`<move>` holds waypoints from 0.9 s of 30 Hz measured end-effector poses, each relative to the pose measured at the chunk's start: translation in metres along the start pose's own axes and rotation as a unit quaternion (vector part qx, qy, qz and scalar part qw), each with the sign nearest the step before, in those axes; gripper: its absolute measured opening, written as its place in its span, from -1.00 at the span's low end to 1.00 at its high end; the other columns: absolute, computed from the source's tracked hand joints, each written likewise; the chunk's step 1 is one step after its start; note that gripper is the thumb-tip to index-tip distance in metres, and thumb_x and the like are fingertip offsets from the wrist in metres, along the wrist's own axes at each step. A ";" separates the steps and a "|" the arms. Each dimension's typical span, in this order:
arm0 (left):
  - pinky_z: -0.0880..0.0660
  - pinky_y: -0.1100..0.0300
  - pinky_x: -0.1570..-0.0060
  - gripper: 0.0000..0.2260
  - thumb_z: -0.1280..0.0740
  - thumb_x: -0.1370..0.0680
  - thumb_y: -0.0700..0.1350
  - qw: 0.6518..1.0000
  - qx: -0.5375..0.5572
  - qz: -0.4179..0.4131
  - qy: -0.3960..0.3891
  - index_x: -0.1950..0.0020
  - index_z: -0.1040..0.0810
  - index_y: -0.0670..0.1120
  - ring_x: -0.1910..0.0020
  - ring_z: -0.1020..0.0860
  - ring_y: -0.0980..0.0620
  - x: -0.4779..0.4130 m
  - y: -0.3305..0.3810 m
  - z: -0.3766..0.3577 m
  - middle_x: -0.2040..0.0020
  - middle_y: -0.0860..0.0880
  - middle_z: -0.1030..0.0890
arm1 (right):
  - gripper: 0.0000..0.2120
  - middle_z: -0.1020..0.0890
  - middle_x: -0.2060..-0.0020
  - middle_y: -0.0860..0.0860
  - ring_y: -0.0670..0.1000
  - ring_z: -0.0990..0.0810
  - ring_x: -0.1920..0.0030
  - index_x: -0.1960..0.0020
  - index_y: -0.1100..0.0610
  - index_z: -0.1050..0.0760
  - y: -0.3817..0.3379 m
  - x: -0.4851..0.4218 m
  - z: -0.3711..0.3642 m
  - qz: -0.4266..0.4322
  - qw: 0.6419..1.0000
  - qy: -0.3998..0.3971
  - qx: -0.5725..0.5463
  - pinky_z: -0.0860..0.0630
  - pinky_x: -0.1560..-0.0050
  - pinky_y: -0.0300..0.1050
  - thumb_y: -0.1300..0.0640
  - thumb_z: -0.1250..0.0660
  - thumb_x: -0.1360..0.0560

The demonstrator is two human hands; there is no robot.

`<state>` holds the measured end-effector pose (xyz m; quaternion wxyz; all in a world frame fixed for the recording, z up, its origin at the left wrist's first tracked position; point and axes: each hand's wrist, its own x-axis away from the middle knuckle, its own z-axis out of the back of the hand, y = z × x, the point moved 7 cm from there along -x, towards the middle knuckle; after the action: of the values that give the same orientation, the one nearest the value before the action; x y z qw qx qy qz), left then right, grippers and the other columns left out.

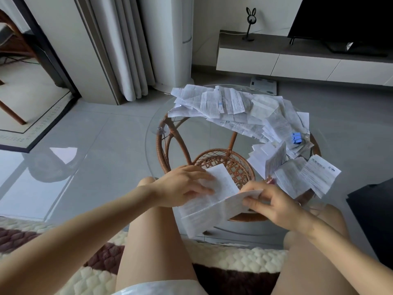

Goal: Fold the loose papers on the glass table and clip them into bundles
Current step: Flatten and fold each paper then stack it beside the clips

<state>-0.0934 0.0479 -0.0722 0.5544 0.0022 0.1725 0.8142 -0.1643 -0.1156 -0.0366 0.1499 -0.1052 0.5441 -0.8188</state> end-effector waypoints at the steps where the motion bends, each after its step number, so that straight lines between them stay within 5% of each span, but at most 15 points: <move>1: -0.34 0.16 -0.24 -0.73 -0.19 -0.57 -0.01 1.000 -0.004 -0.003 -0.003 -0.18 -0.61 0.14 -0.24 -0.44 0.01 0.001 0.002 0.000 -0.26 0.03 -0.54 | -0.83 -0.55 0.25 -0.15 -0.09 -0.52 0.17 0.09 -0.04 -0.56 0.004 0.001 0.000 -0.007 1.000 -0.002 -0.026 -0.44 0.11 -0.23 -0.12 -0.30 -0.48; 7: -0.13 0.53 -0.10 -0.74 -0.49 -0.39 -0.12 0.997 0.016 0.051 0.056 -0.06 -0.61 0.00 -0.01 -0.38 0.17 0.006 0.005 0.010 -0.03 0.04 -0.57 | -0.77 -0.62 0.12 -0.09 -0.07 -0.59 0.02 -0.07 0.12 -0.55 0.011 -0.018 0.006 -0.033 0.997 0.055 -0.049 -0.50 0.05 -0.26 0.04 -0.26 -0.48; 11: -0.13 0.51 -0.06 -0.63 -0.62 -0.18 -0.06 0.990 -0.034 0.085 0.104 0.07 -0.63 0.01 0.04 -0.39 0.16 0.013 0.002 0.016 0.13 0.10 -0.63 | -0.91 -0.62 0.20 -0.25 -0.25 -0.58 0.11 0.05 -0.07 -0.52 0.014 -0.054 0.000 -0.067 0.997 0.011 0.028 -0.49 0.12 -0.32 0.11 -0.29 -0.55; 14: -0.34 0.23 -0.15 -0.70 -0.56 -0.25 -0.14 0.982 0.058 0.145 0.104 0.04 -0.68 -0.11 0.02 -0.50 0.11 0.027 -0.021 0.010 0.09 -0.01 -0.67 | -0.89 -0.60 0.20 -0.26 -0.29 -0.55 0.12 0.01 -0.08 -0.53 0.027 -0.067 -0.003 -0.103 0.986 -0.020 0.132 -0.45 0.13 -0.33 0.12 -0.30 -0.56; 16: -0.46 0.17 -0.03 -0.84 -0.50 -0.36 -0.24 0.933 0.140 0.284 0.170 0.11 -0.68 -0.05 0.12 -0.56 0.18 0.047 -0.039 0.016 0.14 0.09 -0.66 | -0.90 -0.50 0.28 -0.23 -0.26 -0.46 0.23 -0.04 0.02 -0.54 0.031 -0.071 -0.002 -0.107 0.968 -0.019 0.224 -0.38 0.21 -0.26 0.07 -0.30 -0.55; 18: -0.43 0.28 0.17 -0.88 -0.40 -0.45 -0.27 0.824 0.186 0.454 0.282 0.17 -0.63 -0.05 0.23 -0.55 0.17 0.082 -0.045 0.025 0.24 0.13 -0.62 | -0.93 -0.37 0.40 -0.18 -0.21 -0.33 0.36 0.12 -0.03 -0.43 0.031 -0.073 -0.003 -0.109 0.949 -0.006 0.296 -0.25 0.34 -0.23 0.06 -0.30 -0.54; 20: -0.51 0.16 0.28 -0.87 -0.30 -0.56 -0.15 0.733 0.240 0.562 0.299 0.14 -0.56 -0.16 0.32 -0.59 -0.02 0.105 -0.033 0.022 0.34 0.00 -0.62 | -0.72 -0.33 0.44 -0.09 -0.11 -0.28 0.41 0.30 0.03 -0.27 0.028 -0.074 -0.007 -0.111 0.933 0.010 0.344 -0.18 0.39 -0.18 0.08 -0.28 -0.53; 23: -0.62 0.02 0.31 -0.61 -0.23 -0.61 0.04 0.674 0.423 0.583 0.165 0.07 -0.53 -0.31 0.35 -0.63 -0.19 0.095 0.002 -0.001 0.33 -0.22 -0.64 | -0.64 -0.30 0.44 -0.02 -0.09 -0.24 0.41 0.37 0.09 -0.15 0.024 -0.072 -0.008 -0.113 0.911 0.051 0.393 -0.13 0.43 -0.19 0.13 -0.24 -0.52; 25: -0.63 -0.02 0.19 -0.67 -0.33 -0.55 0.03 0.636 0.503 0.571 0.127 -0.03 -0.49 -0.25 0.30 -0.66 -0.15 0.085 0.022 -0.007 0.24 -0.21 -0.65 | -0.64 -0.31 0.44 -0.05 -0.08 -0.31 0.38 0.37 0.07 -0.17 0.023 -0.067 -0.009 -0.125 0.909 0.073 0.391 -0.14 0.44 -0.25 0.13 -0.24 -0.53; 27: -0.63 -0.04 0.14 -0.74 -0.44 -0.49 -0.10 0.666 0.476 0.560 0.128 -0.04 -0.44 -0.17 0.29 -0.67 -0.11 0.077 0.027 -0.001 0.19 -0.16 -0.63 | -0.68 -0.34 0.41 -0.09 -0.05 -0.38 0.30 0.35 0.07 -0.25 0.023 -0.058 -0.008 -0.141 0.907 0.105 0.382 -0.14 0.43 -0.32 0.12 -0.24 -0.54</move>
<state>-0.1472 0.1083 -0.0801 -0.1098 0.2576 0.5726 0.7705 -0.1101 -0.0964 -0.0616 0.0034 -0.0287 0.1816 -0.9829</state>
